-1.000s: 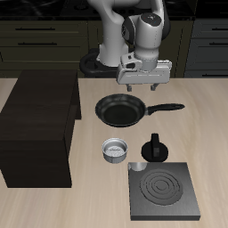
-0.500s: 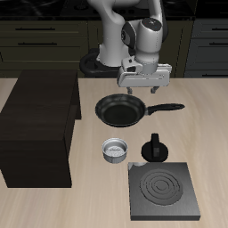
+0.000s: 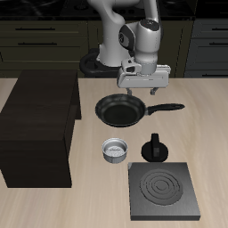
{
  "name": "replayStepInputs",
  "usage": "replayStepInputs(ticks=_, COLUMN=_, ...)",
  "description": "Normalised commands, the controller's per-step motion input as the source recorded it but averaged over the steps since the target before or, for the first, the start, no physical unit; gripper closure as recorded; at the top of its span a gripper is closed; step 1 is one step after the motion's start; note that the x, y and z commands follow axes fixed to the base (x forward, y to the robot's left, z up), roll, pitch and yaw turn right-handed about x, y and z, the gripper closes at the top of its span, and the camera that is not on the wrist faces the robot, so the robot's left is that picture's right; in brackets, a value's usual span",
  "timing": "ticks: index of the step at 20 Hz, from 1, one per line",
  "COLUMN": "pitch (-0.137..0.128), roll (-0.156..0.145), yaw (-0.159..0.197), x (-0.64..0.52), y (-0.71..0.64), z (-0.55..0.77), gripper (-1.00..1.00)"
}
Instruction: Place the frypan on top of the wooden shelf
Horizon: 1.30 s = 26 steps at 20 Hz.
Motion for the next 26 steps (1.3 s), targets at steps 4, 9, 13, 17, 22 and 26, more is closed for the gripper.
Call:
replayStepInputs(ticks=4, pitch=0.001, roll=0.008, yaw=-0.032, x=-0.02, y=0.00, z=-0.19, gripper=-1.00)
replayStepInputs(ticks=9, pitch=0.006, roll=-0.009, yaw=-0.017, x=0.11, y=-0.04, z=-0.19, gripper=-1.00)
replayStepInputs(ticks=13, pitch=0.037, roll=-0.001, yaw=-0.015, x=0.07, y=0.03, z=-0.22, gripper=-1.00)
replayStepInputs(ticks=17, pitch=0.046, roll=0.023, yaw=0.003, x=-0.01, y=0.13, z=-0.22, gripper=-1.00)
replayStepInputs(ticks=22, pitch=0.009, roll=0.043, yaw=0.039, x=-0.14, y=0.14, z=-0.21, gripper=-1.00)
replayStepInputs(ticks=26, pitch=0.006, roll=0.022, yaw=0.027, x=0.01, y=-0.01, z=-0.14, gripper=-1.00)
